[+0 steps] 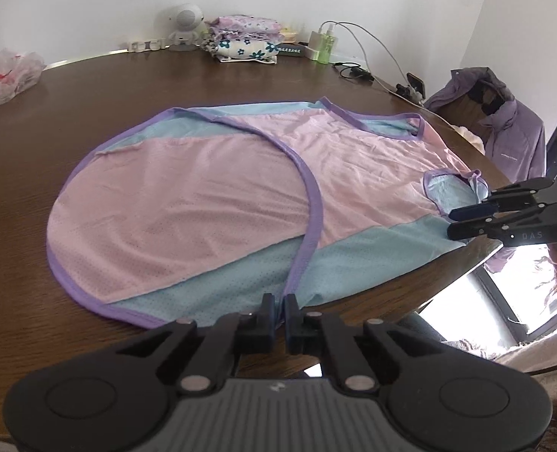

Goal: Fold clothes
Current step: 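Fold the held edge over the garment and open both grippers, then move both grippers to opposite ends of the garment's long side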

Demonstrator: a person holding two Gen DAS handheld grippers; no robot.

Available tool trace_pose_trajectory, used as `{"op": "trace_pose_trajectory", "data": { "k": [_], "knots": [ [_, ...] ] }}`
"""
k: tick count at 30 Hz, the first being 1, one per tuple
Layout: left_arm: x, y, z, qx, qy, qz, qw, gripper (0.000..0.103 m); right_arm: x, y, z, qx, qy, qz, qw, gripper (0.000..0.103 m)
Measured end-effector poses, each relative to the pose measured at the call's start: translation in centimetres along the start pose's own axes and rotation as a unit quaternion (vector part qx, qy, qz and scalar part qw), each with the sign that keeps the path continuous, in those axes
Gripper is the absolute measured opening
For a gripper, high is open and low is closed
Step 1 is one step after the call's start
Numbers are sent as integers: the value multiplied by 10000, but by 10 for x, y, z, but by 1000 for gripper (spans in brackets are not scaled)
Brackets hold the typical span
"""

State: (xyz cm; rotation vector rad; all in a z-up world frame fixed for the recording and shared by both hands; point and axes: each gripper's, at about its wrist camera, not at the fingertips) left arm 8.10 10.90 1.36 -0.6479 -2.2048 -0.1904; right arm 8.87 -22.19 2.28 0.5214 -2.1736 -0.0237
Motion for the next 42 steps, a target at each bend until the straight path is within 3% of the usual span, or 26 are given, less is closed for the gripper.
{"op": "trace_pose_trajectory", "data": {
  "k": [2, 6, 8, 10, 11, 13, 17, 19, 23, 26, 30, 36, 39, 42],
  "knots": [
    [5, 2, -4, 38, -103, 78, 9999, 5, 1, 0, 0, -36, -27, 11, 10000, 26],
    [6, 1, -11, -23, -154, 216, 9996, 25, 1, -1, 0, -119, -85, 24, 9999, 27],
    [-3, -2, -13, -139, 16, 158, 9998, 23, 1, -2, 1, -145, -93, 60, 9998, 27],
    [-10, -5, -10, -365, 125, 32, 9992, 9, 1, -2, 2, -127, -81, 123, 9998, 26],
    [-11, -7, -10, -453, 156, -23, 9989, 7, 2, -2, 3, -102, -85, 153, 9998, 26],
    [-10, -2, -11, -251, 206, -51, 9995, 9, 4, -3, 5, -121, -98, 205, 9997, 26],
    [10, 6, -7, 380, -376, -92, 9985, 20, 13, -11, 6, -503, -240, 131, 9984, 33],
    [23, 6, -3, 648, -805, -158, 9945, 51, 27, -14, 8, -676, -529, 123, 9962, 42],
    [40, -6, 6, 1043, -1458, -554, 9822, 68, 50, -16, 14, -818, -1157, 440, 9889, 86],
    [40, -23, 9, 1082, -1705, -760, 9765, 76, 59, -21, 21, -901, -1502, 872, 9807, 103],
    [28, -54, 6, 489, -1578, -898, 9822, 79, 61, -32, 34, -820, -1744, 1398, 9712, 103],
    [7, -93, 2, -797, -1108, -1204, 9833, 76, 64, -51, 43, -198, -1718, 1688, 9704, 103],
    [-1, -101, 0, -1241, -899, -1075, 9823, 69, 65, -58, 39, 367, -1552, 1770, 9712, 103],
    [-10, -111, -3, -1809, -622, -893, 9775, 61, 59, -60, 30, 1060, -1092, 1722, 9732, 100]
  ]
}}
Point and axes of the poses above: each gripper's, at about its wrist camera, not at the fingertips, and x roughly against the way its jaws point, y to its left, z to its underside, and after that the axes turned 8 degrees about -x, right-handed
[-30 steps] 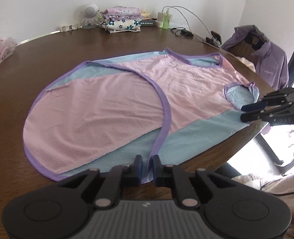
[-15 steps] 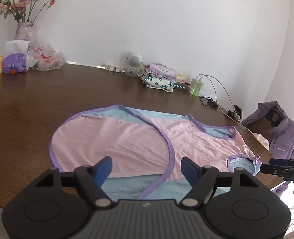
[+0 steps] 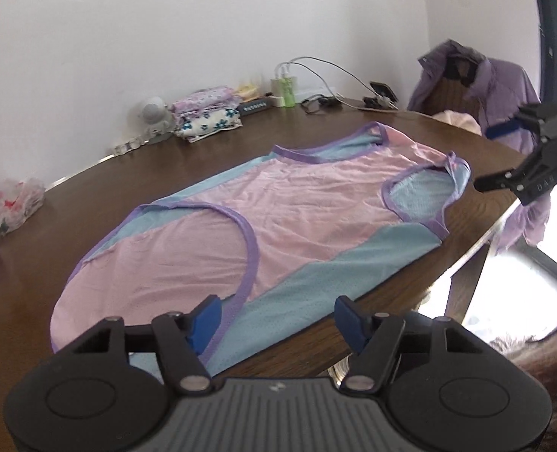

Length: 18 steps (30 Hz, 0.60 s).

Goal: Fold clothes
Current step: 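Move both grippers to opposite ends of the garment's long side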

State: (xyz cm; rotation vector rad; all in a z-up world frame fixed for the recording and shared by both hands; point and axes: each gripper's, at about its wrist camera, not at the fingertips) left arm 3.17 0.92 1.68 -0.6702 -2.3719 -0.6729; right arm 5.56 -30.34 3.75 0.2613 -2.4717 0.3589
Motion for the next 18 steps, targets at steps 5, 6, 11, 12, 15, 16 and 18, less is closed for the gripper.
{"op": "trace_pose_trajectory", "data": {
  "k": [5, 6, 11, 12, 15, 16, 18],
  "knots": [
    [-14, -9, -12, -1204, 591, 213, 9907, 39, -11, -7, -12, 1001, 545, -640, 9914, 70],
    [-17, -9, -13, -1418, 722, 221, 9870, 34, -13, -8, -14, 1183, 650, -764, 9879, 66],
    [-32, -11, -18, -2306, 1108, 578, 9650, 25, -27, -15, -20, 1834, 1052, -1212, 9698, 59],
    [-35, -11, -20, -2457, 1146, 657, 9603, 24, -29, -16, -20, 1884, 1134, -1320, 9666, 57],
    [-42, -13, -26, -2845, 1240, 786, 9474, 23, -35, -21, -23, 1967, 1233, -1463, 9616, 57],
    [-44, -14, -27, -2935, 1284, 813, 9438, 18, -36, -23, -24, 1992, 1261, -1504, 9601, 57],
    [-48, -16, -30, -3084, 1360, 904, 9371, 6, -41, -24, -26, 2072, 1349, -1566, 9562, 55]
  ]
}}
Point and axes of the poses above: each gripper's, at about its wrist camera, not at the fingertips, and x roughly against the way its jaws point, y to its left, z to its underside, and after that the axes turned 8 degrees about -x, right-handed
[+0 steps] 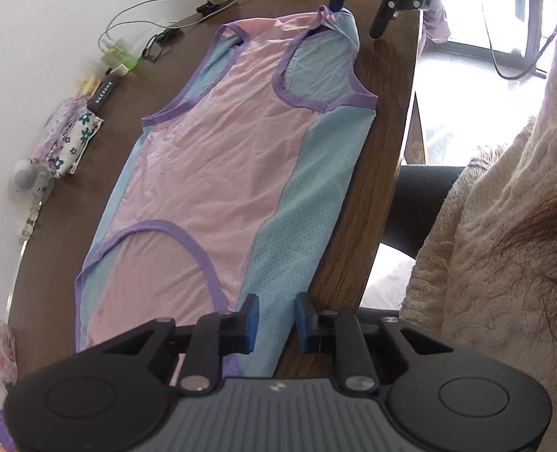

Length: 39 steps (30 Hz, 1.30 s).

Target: Fold clothes

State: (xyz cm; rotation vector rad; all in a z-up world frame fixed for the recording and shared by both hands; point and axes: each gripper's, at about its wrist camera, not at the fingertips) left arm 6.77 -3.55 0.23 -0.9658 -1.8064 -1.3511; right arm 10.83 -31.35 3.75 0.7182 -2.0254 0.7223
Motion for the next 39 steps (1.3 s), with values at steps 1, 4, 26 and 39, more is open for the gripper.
{"op": "trace_pose_trajectory", "data": {
  "k": [1, 4, 26, 39],
  "knots": [
    [-1, 0, -2, -73, 16, 60, 10000, 0, -1, -2, -1, 36, 18, -67, 10000, 54],
    [-4, 1, -6, -210, 51, 152, 9997, 0, -4, -6, -7, 73, 68, -241, 9997, 34],
    [-35, 91, -18, 326, 83, -844, 9959, 0, -30, -60, -65, 326, -146, 50, 9994, 0],
    [0, 122, 40, 2452, -639, -794, 9641, 33, -21, -95, -61, -1388, -718, 53, 9877, 60]
  ]
}}
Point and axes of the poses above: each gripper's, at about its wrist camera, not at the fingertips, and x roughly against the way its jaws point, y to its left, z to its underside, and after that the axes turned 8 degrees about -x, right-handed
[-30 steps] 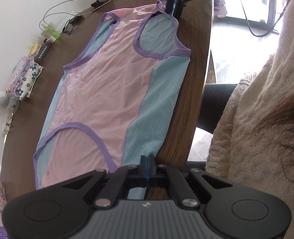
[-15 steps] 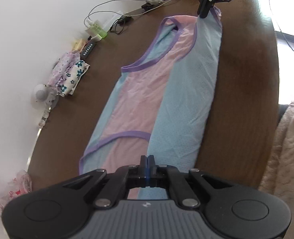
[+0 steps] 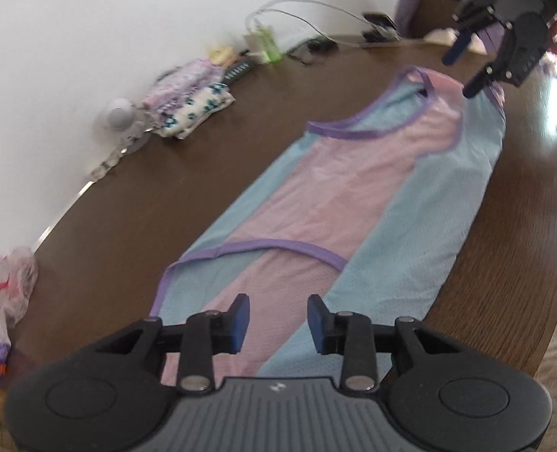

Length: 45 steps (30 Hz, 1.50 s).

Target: Fold clothes

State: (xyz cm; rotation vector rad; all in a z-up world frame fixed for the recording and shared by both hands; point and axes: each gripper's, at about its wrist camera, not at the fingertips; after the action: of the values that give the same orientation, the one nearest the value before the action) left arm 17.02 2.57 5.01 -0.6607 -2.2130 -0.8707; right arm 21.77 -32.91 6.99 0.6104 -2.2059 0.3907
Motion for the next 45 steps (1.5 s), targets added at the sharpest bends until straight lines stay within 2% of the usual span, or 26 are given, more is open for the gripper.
{"op": "trace_pose_trajectory", "data": {
  "k": [2, 4, 5, 7, 9, 12, 15, 17, 19, 23, 24, 25, 27, 31, 34, 39, 45],
  "knots": [
    [19, 10, 9, 488, -233, 1, 9985, 33, 9, 6, -1, -398, -355, -248, 9983, 59],
    [29, 12, 19, 875, -383, 219, 9952, 30, 9, 23, -2, -540, -583, -548, 9953, 57],
    [30, 9, 24, 986, -423, 300, 9938, 30, 9, 32, -3, -611, -697, -697, 9933, 51],
    [27, 1, 31, 1110, -467, 402, 9919, 15, -2, 60, -2, -716, -805, -796, 9910, 44],
    [19, -8, 37, 1222, -484, 465, 9902, 13, -15, 86, -2, -819, -893, -957, 9880, 31],
    [7, -18, 46, 1410, -498, 472, 9876, 13, -39, 122, -4, -837, -866, -1320, 9839, 29],
    [-3, -17, 58, 1673, -506, 496, 9833, 13, -56, 157, 0, -626, -890, -1210, 9867, 29],
    [-6, -13, 67, 1785, -483, 388, 9820, 13, -62, 167, 5, -564, -908, -1069, 9885, 29],
    [-3, -6, 78, 1907, -477, 263, 9801, 13, -61, 165, 10, -648, -972, -925, 9888, 28],
    [5, 10, 101, 2221, -463, 36, 9739, 14, -54, 137, 23, -1006, -1062, -509, 9879, 28],
    [7, 14, 106, 2310, -450, -27, 9719, 14, -50, 129, 26, -1097, -1094, -500, 9867, 20],
    [9, 17, 111, 2370, -442, -86, 9705, 14, -47, 125, 30, -1118, -1116, -408, 9866, 19],
    [13, 20, 118, 2441, -441, -190, 9686, 14, -42, 118, 37, -1119, -1149, -149, 9869, 22],
    [16, 20, 121, 2464, -434, -273, 9678, 14, -27, 99, 48, -1526, -1251, -46, 9803, 23],
    [16, 20, 121, 2482, -429, -272, 9674, 14, -12, 84, 58, -1698, -1328, 378, 9758, 23],
    [15, 20, 119, 2492, -382, -321, 9672, 14, -10, 56, 79, -1883, -1135, 986, 9705, 23],
    [15, 19, 119, 2523, -391, -366, 9662, 14, -11, 31, 98, -2478, -1248, 833, 9571, 23]
  ]
}}
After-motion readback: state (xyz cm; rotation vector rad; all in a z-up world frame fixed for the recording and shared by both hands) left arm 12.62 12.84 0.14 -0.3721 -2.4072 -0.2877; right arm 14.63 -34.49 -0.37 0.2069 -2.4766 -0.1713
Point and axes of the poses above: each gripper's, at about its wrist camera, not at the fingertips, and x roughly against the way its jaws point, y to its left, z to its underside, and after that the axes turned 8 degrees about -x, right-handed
